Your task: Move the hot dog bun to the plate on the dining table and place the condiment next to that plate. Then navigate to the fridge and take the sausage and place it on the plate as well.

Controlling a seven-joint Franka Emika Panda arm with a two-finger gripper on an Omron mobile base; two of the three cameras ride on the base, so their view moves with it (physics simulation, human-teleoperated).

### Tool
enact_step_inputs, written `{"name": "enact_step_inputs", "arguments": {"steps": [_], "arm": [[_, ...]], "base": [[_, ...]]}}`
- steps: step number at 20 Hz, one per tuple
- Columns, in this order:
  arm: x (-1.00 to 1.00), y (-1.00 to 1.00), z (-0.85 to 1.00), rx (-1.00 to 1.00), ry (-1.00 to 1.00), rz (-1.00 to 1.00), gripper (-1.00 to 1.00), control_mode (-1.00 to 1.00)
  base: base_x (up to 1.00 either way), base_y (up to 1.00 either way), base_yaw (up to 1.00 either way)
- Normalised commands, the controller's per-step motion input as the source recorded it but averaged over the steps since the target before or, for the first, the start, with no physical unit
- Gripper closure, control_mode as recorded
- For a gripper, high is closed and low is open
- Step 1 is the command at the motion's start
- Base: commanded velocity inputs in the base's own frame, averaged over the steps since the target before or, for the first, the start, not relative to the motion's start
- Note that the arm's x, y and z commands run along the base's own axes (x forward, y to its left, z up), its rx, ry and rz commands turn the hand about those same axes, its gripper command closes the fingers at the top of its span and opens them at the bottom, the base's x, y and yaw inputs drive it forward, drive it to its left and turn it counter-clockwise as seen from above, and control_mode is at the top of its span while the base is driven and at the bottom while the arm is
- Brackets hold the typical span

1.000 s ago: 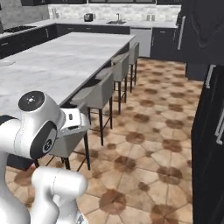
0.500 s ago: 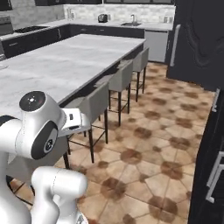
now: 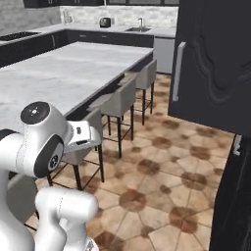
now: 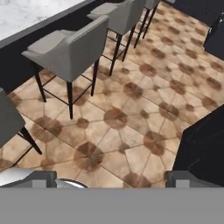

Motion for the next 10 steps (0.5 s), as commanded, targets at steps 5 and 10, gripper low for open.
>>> {"name": "enact_step_inputs", "arguments": {"steps": [5, 10], "arm": [[0.00, 0.00, 0.00, 0.00, 0.00, 0.00, -1.00, 1.00], [0.00, 0.00, 0.00, 0.00, 0.00, 0.00, -1.00, 1.00]], "base": [[1.00, 0.15, -0.22], [0.89, 0.10, -0.28]]}}
